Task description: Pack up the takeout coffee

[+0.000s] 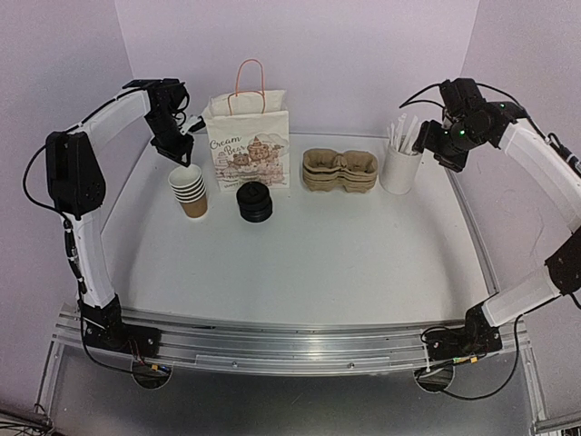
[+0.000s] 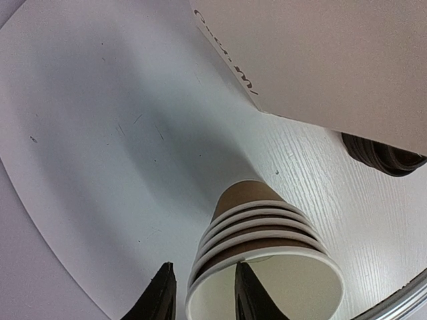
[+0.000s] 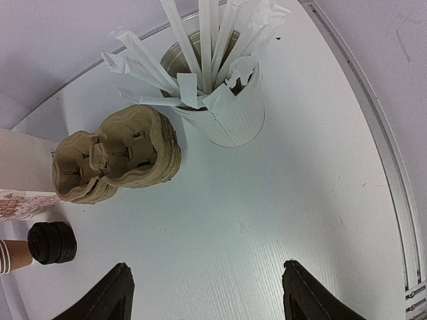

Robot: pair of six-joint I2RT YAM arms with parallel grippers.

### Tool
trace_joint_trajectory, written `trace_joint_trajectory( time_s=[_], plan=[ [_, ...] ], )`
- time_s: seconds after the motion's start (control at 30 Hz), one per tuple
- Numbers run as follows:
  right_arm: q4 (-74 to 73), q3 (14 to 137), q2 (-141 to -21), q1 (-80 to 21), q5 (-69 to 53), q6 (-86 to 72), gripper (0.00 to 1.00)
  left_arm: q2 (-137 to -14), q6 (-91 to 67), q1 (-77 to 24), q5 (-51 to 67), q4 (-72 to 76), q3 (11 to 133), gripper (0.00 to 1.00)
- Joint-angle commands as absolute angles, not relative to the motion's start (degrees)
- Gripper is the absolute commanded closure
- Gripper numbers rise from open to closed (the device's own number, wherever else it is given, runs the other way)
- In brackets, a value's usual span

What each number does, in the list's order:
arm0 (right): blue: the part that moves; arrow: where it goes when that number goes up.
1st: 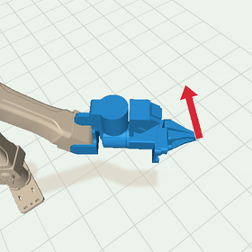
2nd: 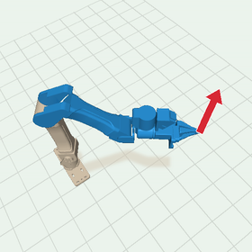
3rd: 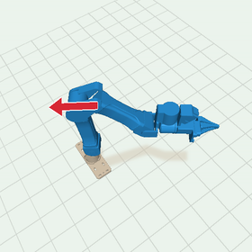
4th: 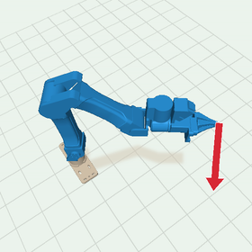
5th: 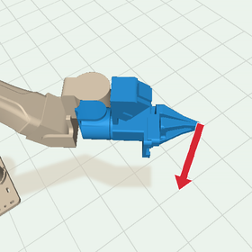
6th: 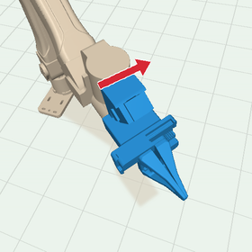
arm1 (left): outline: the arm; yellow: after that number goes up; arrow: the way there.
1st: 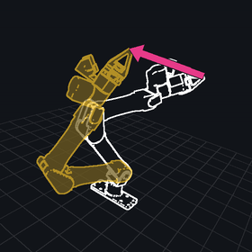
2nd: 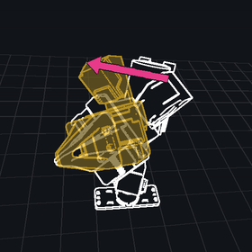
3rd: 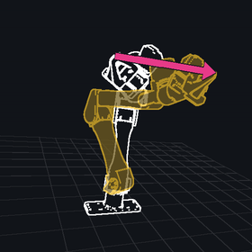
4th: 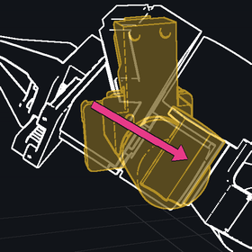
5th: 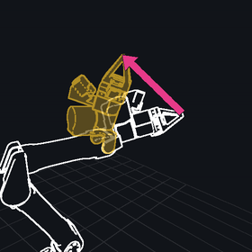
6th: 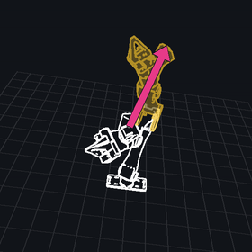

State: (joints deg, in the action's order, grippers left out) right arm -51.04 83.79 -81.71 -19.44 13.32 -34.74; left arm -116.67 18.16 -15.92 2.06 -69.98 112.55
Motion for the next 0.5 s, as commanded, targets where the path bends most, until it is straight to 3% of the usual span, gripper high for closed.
trace_joint_trajectory(
  time_s=[0.0, 0.27, 0.47],
  plan=[
    [-50.2, 84.5, -81.2, -19.8, 12.9, -34.8, 0.28, -117.4, 18.4, -15.8, 1.0, -69.5, 114.8, 0.69],
    [-49.7, 83.8, -80.7, -19.8, 12.7, -34.9, 0.27, -118.5, 19.1, -15.7, 0.6, -69.8, 114.2, 0.69],
    [-49.6, 83.3, -80.2, -19.8, 12.6, -35.0, 0.27, -117.6, 19.1, -15.8, 0.9, -69.5, 114.0, 0.79]
  ],
)
